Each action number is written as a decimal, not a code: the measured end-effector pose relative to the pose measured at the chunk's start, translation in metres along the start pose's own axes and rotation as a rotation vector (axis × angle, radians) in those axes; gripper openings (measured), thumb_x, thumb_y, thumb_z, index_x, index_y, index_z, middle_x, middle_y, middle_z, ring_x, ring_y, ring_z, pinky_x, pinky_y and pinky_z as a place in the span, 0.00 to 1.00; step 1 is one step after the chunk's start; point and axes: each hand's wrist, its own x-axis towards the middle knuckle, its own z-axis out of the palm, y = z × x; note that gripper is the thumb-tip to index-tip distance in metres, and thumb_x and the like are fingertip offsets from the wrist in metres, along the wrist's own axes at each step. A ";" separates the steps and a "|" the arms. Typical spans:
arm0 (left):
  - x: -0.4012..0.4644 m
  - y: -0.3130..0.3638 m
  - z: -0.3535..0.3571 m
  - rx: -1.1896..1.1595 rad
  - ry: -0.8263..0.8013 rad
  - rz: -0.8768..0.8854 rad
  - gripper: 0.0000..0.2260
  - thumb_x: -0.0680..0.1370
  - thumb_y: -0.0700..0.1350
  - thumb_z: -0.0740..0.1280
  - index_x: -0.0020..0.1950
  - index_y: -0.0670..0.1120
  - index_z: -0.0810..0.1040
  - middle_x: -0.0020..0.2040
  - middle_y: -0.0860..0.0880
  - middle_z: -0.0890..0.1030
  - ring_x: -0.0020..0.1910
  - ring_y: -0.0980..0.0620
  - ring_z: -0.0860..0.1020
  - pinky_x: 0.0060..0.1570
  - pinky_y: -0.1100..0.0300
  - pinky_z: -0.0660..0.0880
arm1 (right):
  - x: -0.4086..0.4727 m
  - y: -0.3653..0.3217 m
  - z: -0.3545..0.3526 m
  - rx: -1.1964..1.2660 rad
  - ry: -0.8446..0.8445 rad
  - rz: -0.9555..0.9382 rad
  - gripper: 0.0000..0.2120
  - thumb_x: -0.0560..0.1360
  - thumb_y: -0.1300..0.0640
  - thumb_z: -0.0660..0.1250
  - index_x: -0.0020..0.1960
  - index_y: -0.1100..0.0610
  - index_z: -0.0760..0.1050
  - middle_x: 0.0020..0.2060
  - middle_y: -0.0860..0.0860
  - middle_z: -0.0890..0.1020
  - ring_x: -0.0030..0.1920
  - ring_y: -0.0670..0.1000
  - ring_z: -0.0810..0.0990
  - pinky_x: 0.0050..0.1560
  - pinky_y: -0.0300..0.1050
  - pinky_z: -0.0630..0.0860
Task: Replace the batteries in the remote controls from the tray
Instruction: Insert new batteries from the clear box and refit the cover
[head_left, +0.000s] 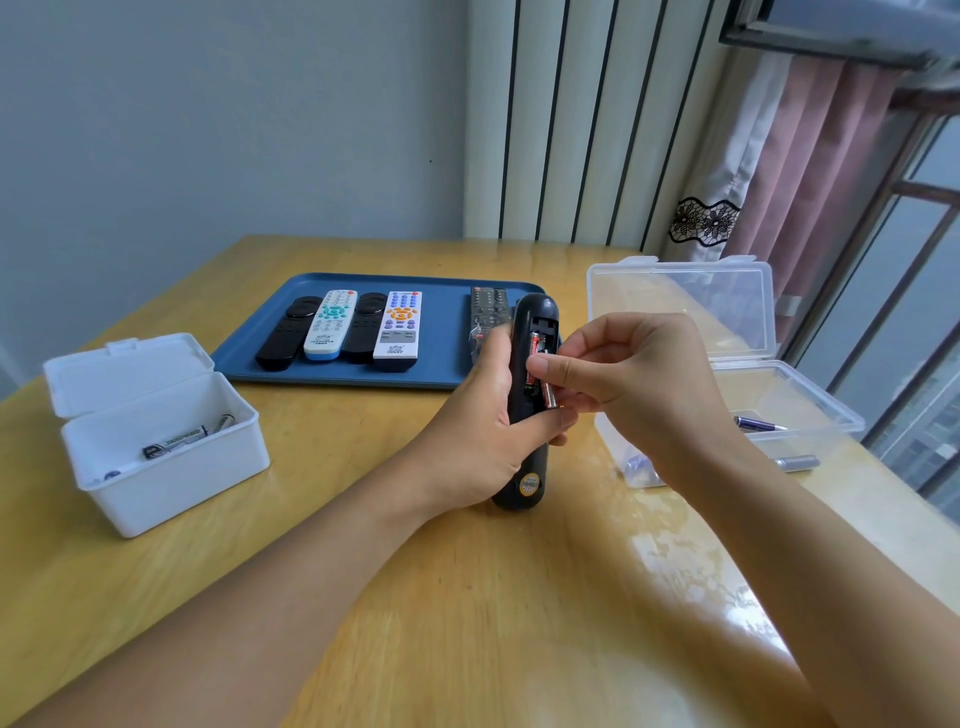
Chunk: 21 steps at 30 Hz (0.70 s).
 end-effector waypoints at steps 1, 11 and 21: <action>-0.001 0.001 0.000 -0.016 -0.008 -0.005 0.21 0.78 0.33 0.69 0.66 0.48 0.66 0.52 0.46 0.79 0.43 0.54 0.81 0.46 0.56 0.81 | 0.000 -0.001 0.000 0.002 -0.003 -0.003 0.14 0.63 0.58 0.83 0.36 0.62 0.79 0.28 0.58 0.83 0.27 0.51 0.81 0.33 0.46 0.81; -0.002 0.001 -0.002 -0.186 -0.031 -0.076 0.13 0.82 0.36 0.64 0.66 0.41 0.70 0.46 0.45 0.80 0.40 0.48 0.79 0.41 0.54 0.79 | 0.001 0.001 -0.002 -0.075 0.004 -0.062 0.14 0.67 0.54 0.80 0.36 0.61 0.78 0.24 0.55 0.80 0.23 0.49 0.74 0.24 0.41 0.71; 0.010 -0.008 -0.026 -0.311 0.293 -0.312 0.08 0.82 0.36 0.63 0.61 0.40 0.73 0.48 0.45 0.83 0.33 0.50 0.80 0.33 0.57 0.79 | -0.004 0.004 -0.004 -0.718 -0.085 -0.348 0.16 0.73 0.38 0.68 0.43 0.51 0.82 0.35 0.44 0.83 0.39 0.46 0.82 0.41 0.49 0.80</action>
